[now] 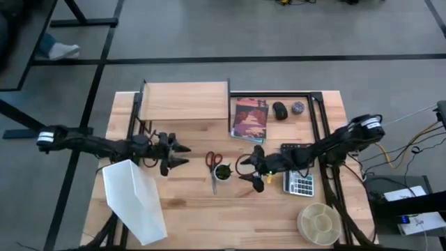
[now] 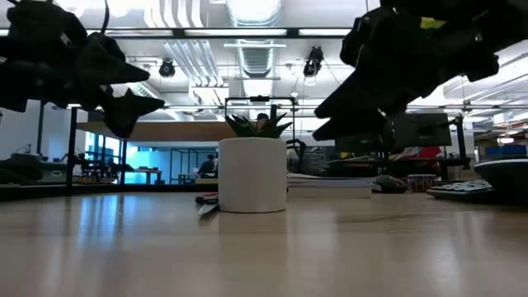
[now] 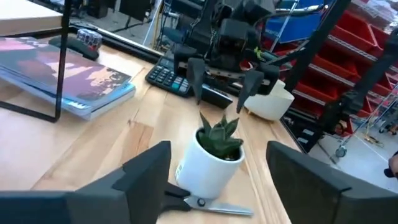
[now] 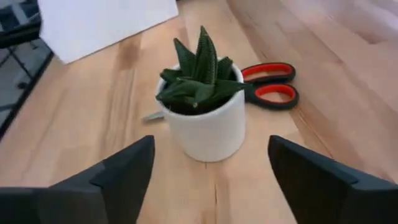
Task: Stock shelves
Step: Put the flower pot on the shelf
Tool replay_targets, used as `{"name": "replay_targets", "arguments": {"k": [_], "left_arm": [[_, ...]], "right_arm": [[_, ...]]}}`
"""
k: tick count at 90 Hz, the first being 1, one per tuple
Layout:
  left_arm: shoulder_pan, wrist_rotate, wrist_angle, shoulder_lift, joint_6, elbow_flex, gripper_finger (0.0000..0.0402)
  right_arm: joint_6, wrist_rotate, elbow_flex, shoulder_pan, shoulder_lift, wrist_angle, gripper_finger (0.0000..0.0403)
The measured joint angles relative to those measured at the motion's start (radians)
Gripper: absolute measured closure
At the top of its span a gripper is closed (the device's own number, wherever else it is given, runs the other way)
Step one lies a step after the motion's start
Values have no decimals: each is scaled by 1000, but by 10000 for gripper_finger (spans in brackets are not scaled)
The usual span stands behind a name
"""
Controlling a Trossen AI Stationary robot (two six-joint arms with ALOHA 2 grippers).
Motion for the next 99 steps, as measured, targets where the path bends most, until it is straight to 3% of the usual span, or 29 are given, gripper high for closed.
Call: {"name": "replay_targets", "arguments": {"k": [22, 32, 48, 73, 99], "left_arm": [[0, 0, 17, 71, -4, 0, 147], [0, 0, 21, 85, -4, 0, 156], [0, 0, 20, 97, -4, 0, 171], [0, 1, 19, 99, 2, 0, 178], [0, 1, 18, 99, 22, 0, 184]], "right_arm": [[-17, -6, 0, 0, 194, 254, 20], [-65, -3, 27, 0, 263, 281, 6], [-132, 4, 105, 0, 338, 283, 4], [-244, 103, 217, -1, 416, 281, 4], [-226, 124, 312, -3, 503, 276, 11]]}}
